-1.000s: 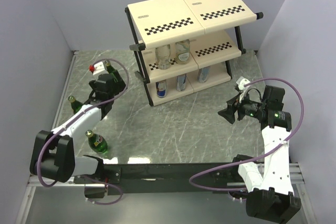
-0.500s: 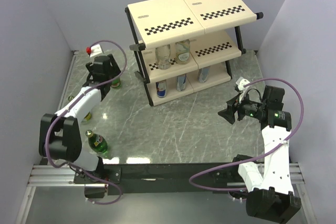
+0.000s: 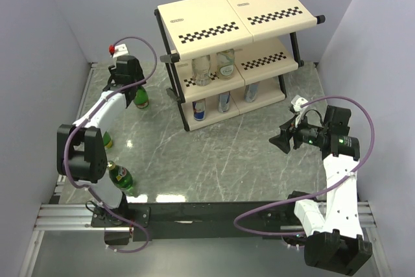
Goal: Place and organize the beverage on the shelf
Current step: Pick up the drink from the center of the board.
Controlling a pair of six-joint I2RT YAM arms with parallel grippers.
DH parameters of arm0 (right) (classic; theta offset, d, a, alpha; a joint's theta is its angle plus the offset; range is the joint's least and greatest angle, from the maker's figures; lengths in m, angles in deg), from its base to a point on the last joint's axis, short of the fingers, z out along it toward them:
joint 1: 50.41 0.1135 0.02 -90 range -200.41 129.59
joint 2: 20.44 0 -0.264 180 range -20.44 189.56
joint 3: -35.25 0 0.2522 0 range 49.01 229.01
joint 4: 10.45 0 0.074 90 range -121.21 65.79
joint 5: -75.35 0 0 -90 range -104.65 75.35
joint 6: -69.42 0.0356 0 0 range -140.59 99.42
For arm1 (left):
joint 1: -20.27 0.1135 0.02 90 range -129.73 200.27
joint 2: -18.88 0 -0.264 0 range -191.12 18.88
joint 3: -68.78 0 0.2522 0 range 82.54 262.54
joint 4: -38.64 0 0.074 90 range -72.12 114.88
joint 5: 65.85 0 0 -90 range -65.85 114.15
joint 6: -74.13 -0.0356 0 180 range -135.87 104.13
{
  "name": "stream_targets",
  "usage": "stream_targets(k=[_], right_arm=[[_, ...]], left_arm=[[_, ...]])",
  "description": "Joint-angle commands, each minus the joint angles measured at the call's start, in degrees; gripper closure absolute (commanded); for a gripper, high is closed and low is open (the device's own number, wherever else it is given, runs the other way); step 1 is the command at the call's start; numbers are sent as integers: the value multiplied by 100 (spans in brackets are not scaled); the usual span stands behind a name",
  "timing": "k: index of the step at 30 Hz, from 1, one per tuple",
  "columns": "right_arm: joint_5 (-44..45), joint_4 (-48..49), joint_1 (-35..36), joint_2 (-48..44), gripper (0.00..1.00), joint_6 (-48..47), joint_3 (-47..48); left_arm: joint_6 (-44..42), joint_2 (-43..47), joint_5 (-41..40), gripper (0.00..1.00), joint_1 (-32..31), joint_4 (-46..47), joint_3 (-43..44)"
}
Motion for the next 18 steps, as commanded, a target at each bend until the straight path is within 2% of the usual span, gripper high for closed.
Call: stream_targets(k=[1, 13, 14, 15, 18], right_arm=[[-105, -8, 31, 31, 26, -80, 49], [-132, -96, 22, 146, 26, -141, 93], [-132, -88, 22, 128, 26, -141, 84], [-132, -79, 31, 120, 26, -124, 75], [-123, -70, 22, 119, 25, -124, 75]], left_arm=[[-181, -101, 123, 38, 19, -184, 406], [-401, -602, 123, 47, 19, -325, 828], [-419, -611, 132, 51, 19, -342, 854], [-419, -629, 132, 71, 19, -368, 872], [-445, -498, 132, 100, 19, -343, 837]])
